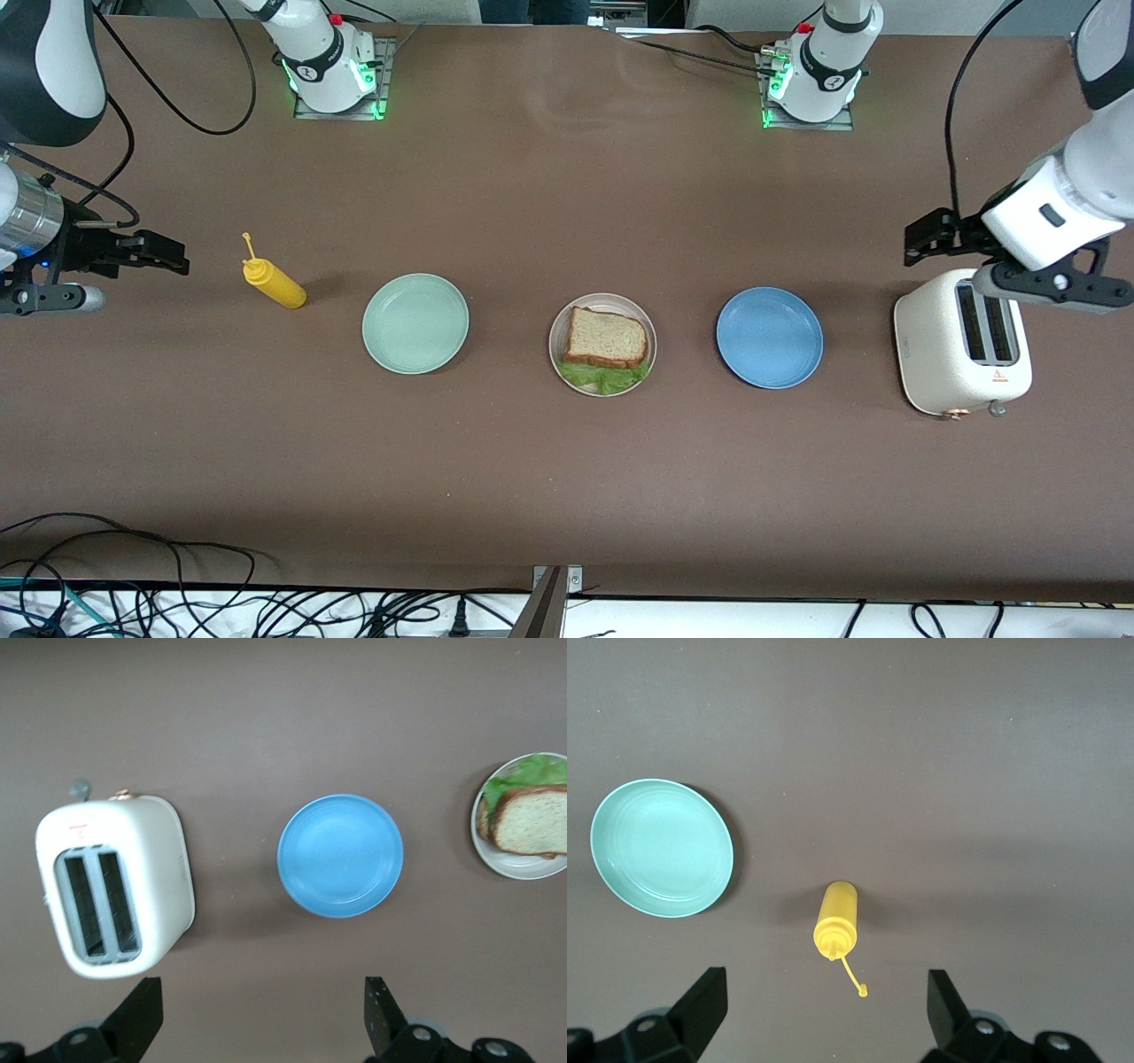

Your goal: Make sandwich on beige plate with both arms

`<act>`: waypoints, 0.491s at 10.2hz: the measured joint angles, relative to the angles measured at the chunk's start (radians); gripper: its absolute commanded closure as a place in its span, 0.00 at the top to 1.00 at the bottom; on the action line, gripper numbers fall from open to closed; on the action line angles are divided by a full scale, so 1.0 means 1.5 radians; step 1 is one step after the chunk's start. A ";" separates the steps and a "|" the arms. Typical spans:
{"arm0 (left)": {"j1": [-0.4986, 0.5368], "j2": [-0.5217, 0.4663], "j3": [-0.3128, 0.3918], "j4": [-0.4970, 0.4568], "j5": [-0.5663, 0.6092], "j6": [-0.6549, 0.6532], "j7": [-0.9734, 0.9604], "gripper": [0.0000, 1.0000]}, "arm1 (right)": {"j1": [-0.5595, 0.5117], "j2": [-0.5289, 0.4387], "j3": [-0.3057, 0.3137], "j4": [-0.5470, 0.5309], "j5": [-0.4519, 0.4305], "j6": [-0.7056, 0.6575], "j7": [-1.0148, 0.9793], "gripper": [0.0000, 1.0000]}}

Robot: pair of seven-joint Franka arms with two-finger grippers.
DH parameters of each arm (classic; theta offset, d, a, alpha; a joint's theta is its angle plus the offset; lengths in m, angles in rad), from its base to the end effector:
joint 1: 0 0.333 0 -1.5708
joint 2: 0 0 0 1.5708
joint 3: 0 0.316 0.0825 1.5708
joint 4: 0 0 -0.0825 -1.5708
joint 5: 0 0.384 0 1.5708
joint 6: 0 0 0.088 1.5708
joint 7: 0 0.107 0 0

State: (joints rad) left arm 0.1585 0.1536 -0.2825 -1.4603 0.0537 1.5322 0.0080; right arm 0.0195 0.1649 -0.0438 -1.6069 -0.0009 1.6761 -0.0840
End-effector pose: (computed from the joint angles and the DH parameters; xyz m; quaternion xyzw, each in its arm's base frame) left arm 0.5922 -0.0550 0.5880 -0.9971 0.0651 0.0374 0.0077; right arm 0.6032 -0.0130 0.5205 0.9984 0.0300 -0.0479 0.0015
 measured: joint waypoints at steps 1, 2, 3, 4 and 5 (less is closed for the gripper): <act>-0.031 -0.018 0.038 -0.022 -0.009 0.000 -0.001 1.00 | 0.000 0.000 0.000 0.000 0.000 0.000 0.000 1.00; -0.052 -0.032 0.072 -0.044 -0.023 0.000 -0.001 1.00 | 0.000 0.000 0.000 0.000 0.000 0.000 0.000 1.00; -0.064 -0.046 0.092 -0.065 -0.026 0.001 -0.001 1.00 | 0.000 0.000 0.000 0.000 0.000 0.000 0.000 1.00; -0.066 -0.065 0.097 -0.089 -0.026 0.011 -0.001 1.00 | 0.000 0.000 0.000 0.000 0.000 0.000 0.000 1.00; -0.067 -0.085 0.099 -0.114 -0.026 0.034 -0.001 1.00 | 0.000 0.000 0.000 0.000 0.000 0.001 0.000 1.00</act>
State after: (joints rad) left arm 0.0579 0.0256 -0.1338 -1.6315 0.0149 1.5829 0.0063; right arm 0.0194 0.1649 -0.0438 -1.6068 -0.0006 1.6773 -0.0833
